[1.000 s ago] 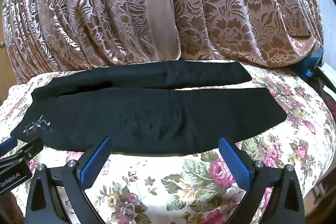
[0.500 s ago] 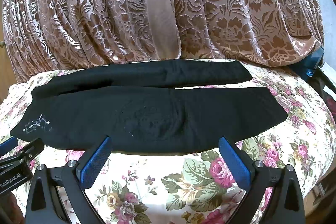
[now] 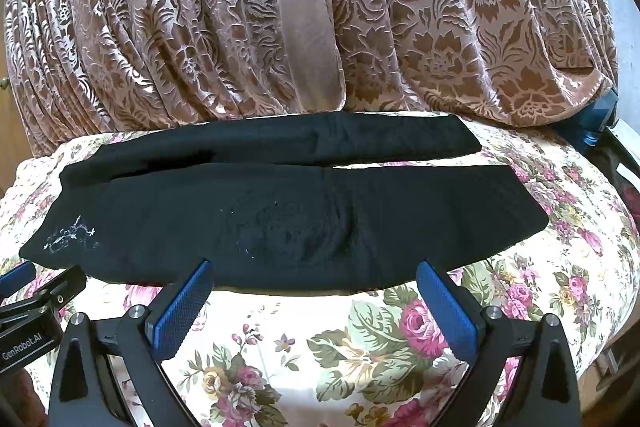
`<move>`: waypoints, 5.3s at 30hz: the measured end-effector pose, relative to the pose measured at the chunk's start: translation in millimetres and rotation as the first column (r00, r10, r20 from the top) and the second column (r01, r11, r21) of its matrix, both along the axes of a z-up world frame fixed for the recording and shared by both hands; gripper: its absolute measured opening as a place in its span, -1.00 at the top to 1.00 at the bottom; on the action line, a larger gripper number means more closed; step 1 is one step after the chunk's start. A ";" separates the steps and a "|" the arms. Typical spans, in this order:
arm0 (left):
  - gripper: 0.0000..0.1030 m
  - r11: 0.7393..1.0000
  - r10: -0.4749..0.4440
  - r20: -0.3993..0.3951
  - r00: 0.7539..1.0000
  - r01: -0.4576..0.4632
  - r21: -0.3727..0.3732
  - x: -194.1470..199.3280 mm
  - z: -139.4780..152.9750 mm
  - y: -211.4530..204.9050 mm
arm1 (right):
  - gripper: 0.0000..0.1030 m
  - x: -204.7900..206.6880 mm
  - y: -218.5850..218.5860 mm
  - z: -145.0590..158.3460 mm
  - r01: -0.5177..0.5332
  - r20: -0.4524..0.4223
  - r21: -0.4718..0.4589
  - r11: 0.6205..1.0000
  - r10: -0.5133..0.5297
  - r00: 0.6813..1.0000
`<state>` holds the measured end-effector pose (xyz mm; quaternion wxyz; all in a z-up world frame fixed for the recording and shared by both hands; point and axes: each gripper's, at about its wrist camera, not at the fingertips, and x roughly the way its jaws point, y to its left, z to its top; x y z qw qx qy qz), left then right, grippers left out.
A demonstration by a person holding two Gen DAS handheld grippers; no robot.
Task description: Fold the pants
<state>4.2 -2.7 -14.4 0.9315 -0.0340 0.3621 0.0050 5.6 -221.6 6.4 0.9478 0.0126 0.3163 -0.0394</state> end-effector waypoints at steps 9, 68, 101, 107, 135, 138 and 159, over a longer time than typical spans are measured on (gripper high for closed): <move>-0.82 1.000 -0.001 -0.009 1.000 0.001 0.000 0.6 -2.3 -1.3 | -1.00 -0.4 0.3 -2.5 0.000 -0.002 -0.002 1.000 0.000 1.000; -0.77 0.760 0.146 -0.113 0.983 -0.184 -0.623 19.6 -52.7 117.8 | -0.86 26.5 -111.9 -35.0 0.110 -0.068 0.474 0.874 -0.088 0.994; -0.38 0.730 0.272 -0.041 0.961 -0.234 -0.642 81.6 -83.1 219.4 | 0.81 76.7 -231.7 -119.0 0.233 -0.196 0.837 0.496 -0.125 0.973; 0.72 0.711 0.240 -0.123 0.963 -0.261 -0.653 89.3 -94.7 222.7 | 0.86 77.9 -228.7 -118.9 0.227 -0.184 0.816 0.532 -0.133 0.974; 0.88 0.819 0.232 0.008 0.973 -0.191 -0.541 -53.4 -44.3 218.3 | 0.87 -42.5 -230.3 -63.8 0.178 -0.093 0.699 0.693 -0.158 0.983; 0.88 0.828 0.230 -0.008 0.973 -0.199 -0.524 -57.9 -55.5 213.6 | 0.86 -55.7 -231.0 -78.6 0.204 -0.125 0.702 0.682 -0.164 0.978; 0.88 0.696 0.396 -0.101 0.913 -0.370 -0.616 -43.2 -85.9 269.6 | 0.86 -59.6 -322.9 -83.3 0.386 -0.118 0.708 0.592 -0.439 0.891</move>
